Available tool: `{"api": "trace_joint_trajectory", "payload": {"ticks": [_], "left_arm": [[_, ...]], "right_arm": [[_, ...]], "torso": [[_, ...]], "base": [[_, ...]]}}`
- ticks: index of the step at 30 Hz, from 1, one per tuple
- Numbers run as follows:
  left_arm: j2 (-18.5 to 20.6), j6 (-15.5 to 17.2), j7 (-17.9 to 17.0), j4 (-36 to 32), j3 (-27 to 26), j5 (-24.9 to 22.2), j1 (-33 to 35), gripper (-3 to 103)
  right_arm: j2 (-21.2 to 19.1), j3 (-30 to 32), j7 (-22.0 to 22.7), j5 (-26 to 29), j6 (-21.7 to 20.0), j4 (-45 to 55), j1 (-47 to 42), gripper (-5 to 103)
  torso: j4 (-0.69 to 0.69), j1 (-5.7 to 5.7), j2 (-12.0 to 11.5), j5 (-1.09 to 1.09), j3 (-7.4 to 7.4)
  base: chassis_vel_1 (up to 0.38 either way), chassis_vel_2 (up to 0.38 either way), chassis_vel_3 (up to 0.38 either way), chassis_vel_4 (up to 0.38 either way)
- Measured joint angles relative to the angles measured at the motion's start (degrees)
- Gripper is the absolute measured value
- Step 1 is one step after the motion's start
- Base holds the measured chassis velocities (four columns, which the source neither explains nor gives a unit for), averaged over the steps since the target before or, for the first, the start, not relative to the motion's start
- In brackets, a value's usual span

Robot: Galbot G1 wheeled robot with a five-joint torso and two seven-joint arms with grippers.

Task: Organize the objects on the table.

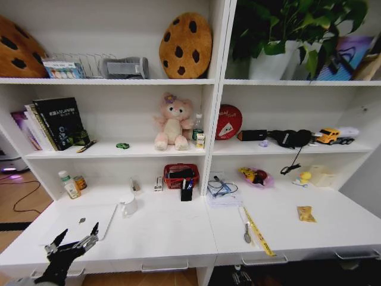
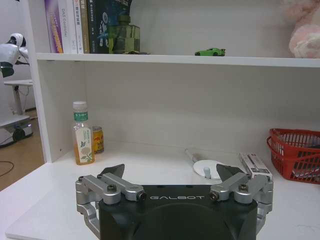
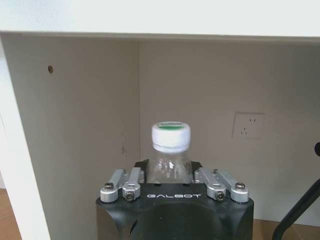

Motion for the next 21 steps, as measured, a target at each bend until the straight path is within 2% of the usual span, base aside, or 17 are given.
{"api": "trace_joint_trajectory", "payload": {"ticks": [1, 2, 4, 5, 8, 9, 11, 13, 14, 15, 16, 17, 18, 19, 20, 21], "left_arm": [[0.0, 0.0, 0.0, 0.0, 0.0, 0.0, 0.0, 100], [0.0, 0.0, 0.0, 0.0, 0.0, 0.0, 0.0, 100], [0.0, 0.0, 0.0, 0.0, 0.0, 0.0, 0.0, 100], [0.0, 0.0, 0.0, 0.0, 0.0, 0.0, 0.0, 100], [0.0, 0.0, 0.0, 0.0, 0.0, 0.0, 0.0, 100], [0.0, 0.0, 0.0, 0.0, 0.0, 0.0, 0.0, 100], [0.0, 0.0, 0.0, 0.0, 0.0, 0.0, 0.0, 100], [0.0, 0.0, 0.0, 0.0, 0.0, 0.0, 0.0, 100], [0.0, 0.0, 0.0, 0.0, 0.0, 0.0, 0.0, 100], [0.0, 0.0, 0.0, 0.0, 0.0, 0.0, 0.0, 100], [0.0, 0.0, 0.0, 0.0, 0.0, 0.0, 0.0, 100], [0.0, 0.0, 0.0, 0.0, 0.0, 0.0, 0.0, 100], [0.0, 0.0, 0.0, 0.0, 0.0, 0.0, 0.0, 100], [0.0, 0.0, 0.0, 0.0, 0.0, 0.0, 0.0, 100], [0.0, 0.0, 0.0, 0.0, 0.0, 0.0, 0.0, 100], [0.0, 0.0, 0.0, 0.0, 0.0, 0.0, 0.0, 100]], "right_arm": [[0.1, 0.1, 0.2, -0.2, 0.0, -0.2, 0.0, 41], [0.1, 0.1, 0.2, -0.2, 0.0, -0.2, 0.0, 41], [0.1, 0.2, 0.6, -0.2, 0.0, -0.1, -0.6, 53], [0.1, 0.2, 0.6, -0.2, 0.0, -0.1, -0.6, 53], [-0.2, 0.5, 1.2, -0.4, 0.0, 0.9, -2.9, 69], [-0.2, 0.5, 1.2, -0.4, 0.0, 0.9, -2.9, 69], [-0.4, 0.7, 2.2, -0.4, 0.0, 2.8, -5.4, 80], [-0.6, 0.9, 2.8, -0.3, 0.0, 5.0, -7.5, 80], [-0.9, 1.0, 3.7, 0.1, -0.1, 8.6, -10.2, 90], [-1.3, 1.1, 4.4, 0.8, -1.0, 13.7, -13.7, 95], [-1.8, 1.1, 4.6, 1.9, -2.4, 18.3, -17.0, 95], [-1.8, 1.1, 4.6, 1.9, -2.4, 18.3, -17.0, 95], [-2.8, 1.3, 5.4, 3.8, -4.2, 26.7, -23.8, 98], [-2.8, 1.3, 5.4, 3.8, -4.2, 26.7, -23.8, 98], [-3.9, 1.8, 6.3, 4.6, -4.6, 34.1, -30.1, 100], [-5.0, 2.8, 6.8, 5.6, -4.3, 41.4, -35.7, 100]], "torso": [[0.00, 0.00, 0.0, 0.00, 0.00], [0.00, 0.00, 0.0, 0.00, 0.00], [0.00, 0.00, 0.0, 0.00, 0.00], [0.00, 0.00, 0.0, 0.00, 0.00], [-0.01, -0.01, 0.0, 0.00, 0.00], [-0.01, -0.01, 0.0, 0.00, 0.00], [-0.01, -0.01, 0.0, 0.01, 0.00], [-0.02, -0.01, 0.0, 0.02, 0.00], [-0.02, -0.01, 0.0, 0.02, 0.00], [-0.01, -0.01, 0.0, 0.02, -0.01], [0.02, -0.01, 0.0, 0.02, -0.01], [0.02, -0.01, 0.0, 0.02, -0.01], [0.00, -0.01, 0.0, 0.02, -0.01], [0.00, -0.01, 0.0, 0.02, -0.01], [-0.08, -0.01, 0.0, 0.00, -0.01], [-0.04, -0.02, 0.0, -0.01, -0.02]], "base": [[0.000, 0.000, 0.000, 0.000], [0.000, 0.000, 0.000, 0.000], [0.000, 0.000, 0.000, 0.000], [0.000, 0.000, 0.000, 0.000], [0.000, 0.000, 0.000, 0.000], [0.000, 0.000, 0.000, 0.000], [0.000, 0.000, 0.000, 0.000], [0.000, 0.000, 0.000, 0.000], [0.000, 0.000, 0.000, 0.000], [0.000, 0.000, 0.000, 0.000], [0.000, 0.000, 0.000, 0.000], [0.000, 0.000, 0.000, 0.000], [0.000, 0.000, 0.000, 0.000], [0.000, 0.000, 0.000, 0.000], [0.000, 0.000, 0.000, 0.000], [0.000, 0.000, 0.000, 0.000]]}}
